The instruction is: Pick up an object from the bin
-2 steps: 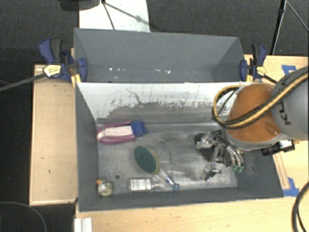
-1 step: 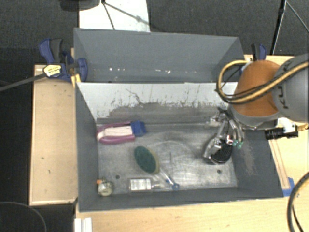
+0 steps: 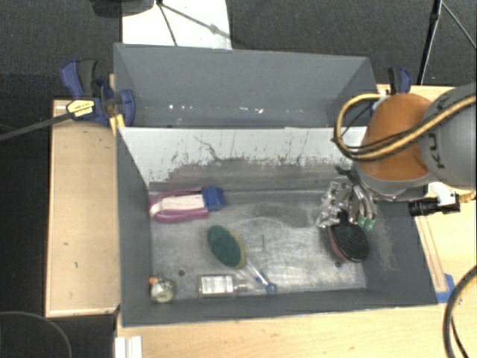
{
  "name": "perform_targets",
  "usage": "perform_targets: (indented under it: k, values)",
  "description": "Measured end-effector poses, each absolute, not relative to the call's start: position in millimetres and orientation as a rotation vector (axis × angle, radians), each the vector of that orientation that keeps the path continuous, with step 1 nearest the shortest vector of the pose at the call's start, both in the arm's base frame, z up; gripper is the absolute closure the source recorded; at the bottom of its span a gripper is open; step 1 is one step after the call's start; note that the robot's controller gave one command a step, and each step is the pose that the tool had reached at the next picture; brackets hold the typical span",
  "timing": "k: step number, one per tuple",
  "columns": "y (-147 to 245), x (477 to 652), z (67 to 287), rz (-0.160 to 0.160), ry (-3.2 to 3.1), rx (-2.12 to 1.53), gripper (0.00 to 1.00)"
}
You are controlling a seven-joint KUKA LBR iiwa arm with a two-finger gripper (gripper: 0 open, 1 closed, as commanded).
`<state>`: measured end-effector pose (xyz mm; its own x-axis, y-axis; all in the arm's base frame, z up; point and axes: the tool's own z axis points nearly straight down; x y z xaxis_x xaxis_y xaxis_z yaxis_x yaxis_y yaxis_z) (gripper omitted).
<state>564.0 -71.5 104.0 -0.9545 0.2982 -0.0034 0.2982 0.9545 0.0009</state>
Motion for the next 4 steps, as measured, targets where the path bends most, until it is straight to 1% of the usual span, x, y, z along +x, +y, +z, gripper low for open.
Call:
perform_targets:
  k: [1,2,3,4]
  values:
    - [-71.5,564.0,104.0,0.000,3.102,0.474,0.00]
    - [-130.6,549.7,139.3,-0.006,3.105,0.421,0.00]
    - [-125.4,546.1,92.4,0.008,3.141,0.305,0.00]
    - [-126.4,548.4,94.8,0.004,3.130,0.307,1.00]
